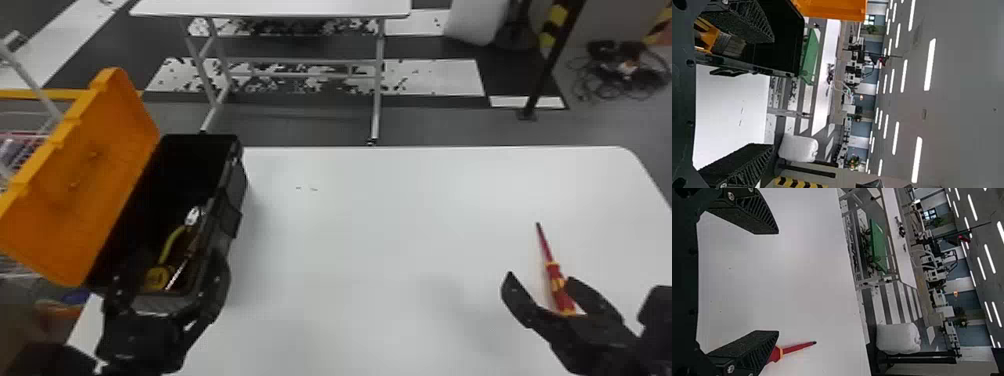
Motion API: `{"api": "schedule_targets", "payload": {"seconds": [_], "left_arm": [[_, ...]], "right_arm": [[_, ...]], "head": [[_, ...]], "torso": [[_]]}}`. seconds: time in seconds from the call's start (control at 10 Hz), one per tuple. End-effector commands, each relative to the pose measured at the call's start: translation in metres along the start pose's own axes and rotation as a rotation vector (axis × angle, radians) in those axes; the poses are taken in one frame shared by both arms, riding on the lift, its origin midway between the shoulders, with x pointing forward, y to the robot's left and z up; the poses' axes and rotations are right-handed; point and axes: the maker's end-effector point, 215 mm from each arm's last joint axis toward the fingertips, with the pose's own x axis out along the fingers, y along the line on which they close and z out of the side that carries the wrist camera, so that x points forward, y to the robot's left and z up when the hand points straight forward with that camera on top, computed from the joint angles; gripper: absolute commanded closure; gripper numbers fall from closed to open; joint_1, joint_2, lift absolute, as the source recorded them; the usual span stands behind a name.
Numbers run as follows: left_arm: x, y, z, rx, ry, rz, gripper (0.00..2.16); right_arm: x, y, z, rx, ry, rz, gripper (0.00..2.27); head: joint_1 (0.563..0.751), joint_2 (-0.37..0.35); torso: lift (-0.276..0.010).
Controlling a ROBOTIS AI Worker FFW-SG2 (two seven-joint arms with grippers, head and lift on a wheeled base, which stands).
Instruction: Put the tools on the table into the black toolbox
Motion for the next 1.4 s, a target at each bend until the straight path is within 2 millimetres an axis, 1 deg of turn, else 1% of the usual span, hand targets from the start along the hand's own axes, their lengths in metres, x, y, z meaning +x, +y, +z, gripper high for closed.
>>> {"api": "schedule_targets", "payload": {"seconds": [0.0,0.1,0.3,0.4,0.6,0.8,1.0,1.1,1.3], "left_arm": [[-0.007,-0.009,0.005,0.020,-0.033,-0.013,0.04],[-0.009,-0.015,-0.001,0.016,-0.029,-0.026,0.04],[-0.013,-0.026,-0.013,0.011,-0.008,-0.049,0.04],[-0.014,-0.028,-0.016,0.011,-0.006,-0.055,0.04],[-0.013,-0.034,-0.019,0.011,-0.005,-0.076,0.04],[-0.011,-0.039,-0.024,0.010,0.001,-0.091,0.04],[-0.009,-0.040,-0.024,0.009,-0.001,-0.098,0.04],[-0.008,-0.042,-0.025,0.008,0.002,-0.104,0.04],[-0.008,-0.043,-0.028,0.005,0.007,-0.107,0.04]], "right_arm": [[0.001,-0.011,0.001,0.005,0.015,-0.020,0.11],[0.001,-0.018,0.001,0.008,0.031,-0.035,0.11],[0.000,-0.040,0.000,0.016,0.060,-0.073,0.11],[-0.002,-0.048,-0.003,0.022,0.079,-0.088,0.11],[-0.006,-0.072,-0.003,0.030,0.095,-0.130,0.11],[-0.006,-0.089,-0.004,0.041,0.107,-0.159,0.12],[0.002,-0.097,-0.009,0.041,0.126,-0.177,0.12],[0.006,-0.097,-0.014,0.046,0.150,-0.188,0.12],[0.018,-0.089,-0.017,0.045,0.188,-0.198,0.12]], "head": [[0.695,0.063],[0.695,0.042],[0.695,-0.008],[0.695,-0.037],[0.695,-0.074],[0.695,-0.132],[0.695,-0.160],[0.695,-0.168],[0.695,-0.173]], "torso": [[-0.075],[-0.075],[-0.075],[-0.075],[-0.075],[-0.075],[-0.075],[-0.075],[-0.075]]}}
